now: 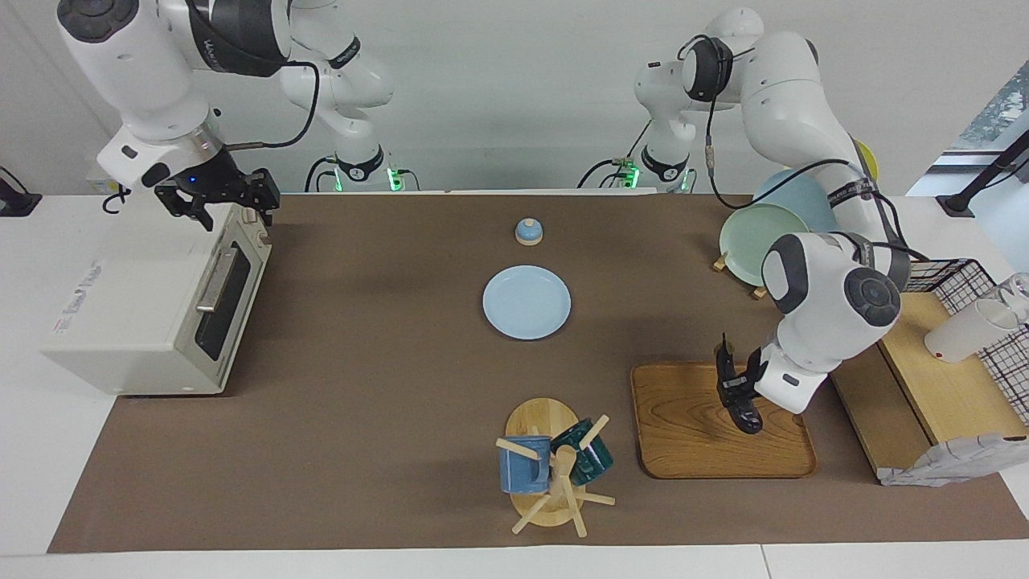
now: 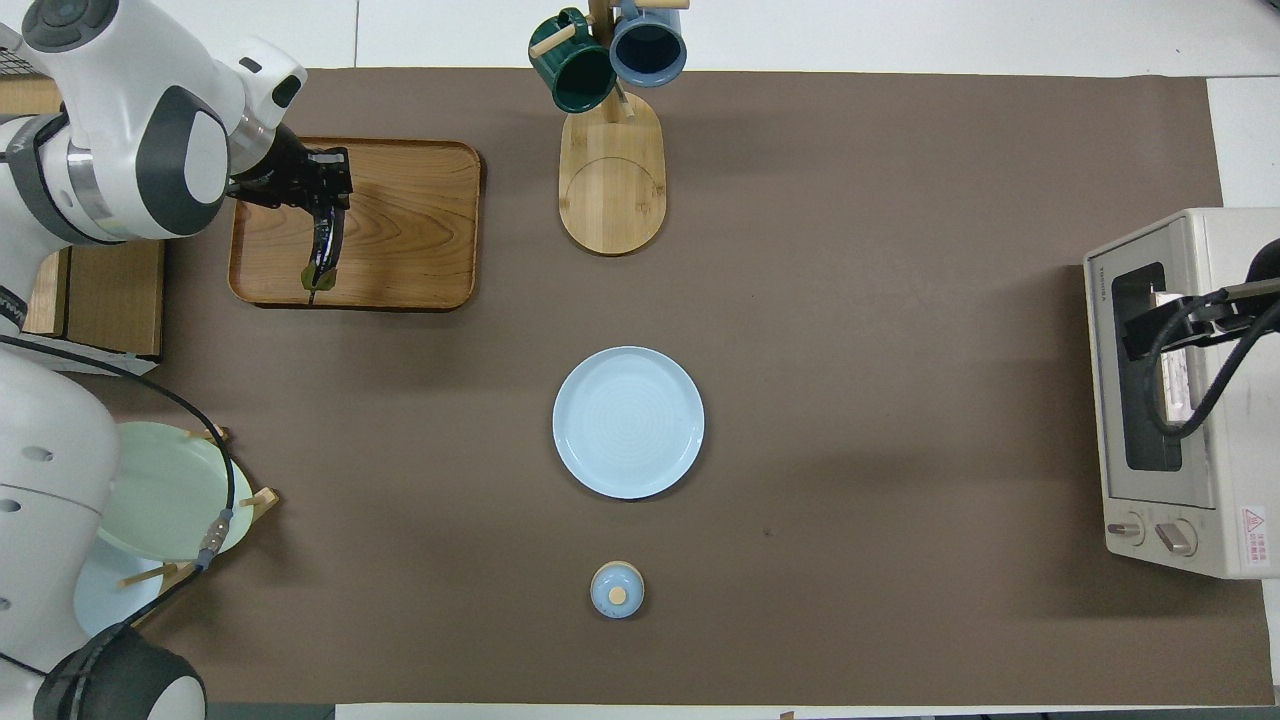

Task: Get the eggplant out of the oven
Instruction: 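Lower the eggplant onto the wooden tray and open the left gripper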

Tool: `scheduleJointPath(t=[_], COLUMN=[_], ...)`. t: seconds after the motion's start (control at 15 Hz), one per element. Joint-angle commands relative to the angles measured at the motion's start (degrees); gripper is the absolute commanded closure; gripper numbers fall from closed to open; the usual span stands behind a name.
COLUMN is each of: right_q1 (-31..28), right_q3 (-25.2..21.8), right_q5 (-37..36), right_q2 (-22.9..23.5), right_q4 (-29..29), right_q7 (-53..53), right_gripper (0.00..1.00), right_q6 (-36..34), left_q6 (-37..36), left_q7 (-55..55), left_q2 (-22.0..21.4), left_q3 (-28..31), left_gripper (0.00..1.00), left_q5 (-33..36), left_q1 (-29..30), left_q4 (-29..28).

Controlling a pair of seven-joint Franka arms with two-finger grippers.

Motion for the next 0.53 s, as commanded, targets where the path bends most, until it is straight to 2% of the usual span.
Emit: scheduleJointPath(t=[0.0, 0.4, 0.47], right_q1=[0.1, 0.4, 0.1], right_q3=[-0.1, -0.4, -0.4], right_q5=[0.6, 1.1, 1.1], right_q2=[-1.1, -0.9, -0.9], right_q4=[-1.0, -0.9, -0.9], right_q7=[1.6, 1.6, 1.6], right_gripper=[0.0, 0.0, 0.0], right_q6=[0.6, 0.4, 0.5], left_q6=[3.8, 4.5, 4.4], left_q7=[0.3, 0.4, 0.4], left_q2=[1.7, 2.5, 2.4], left_q3=[-0.6, -0.5, -0.5], left_gripper=[1.0, 1.0, 0.8], left_q5=[0.6, 1.1, 1.2], left_q1=[0.0, 0.3, 0.3], left_q4=[0.4, 0.2, 0.2])
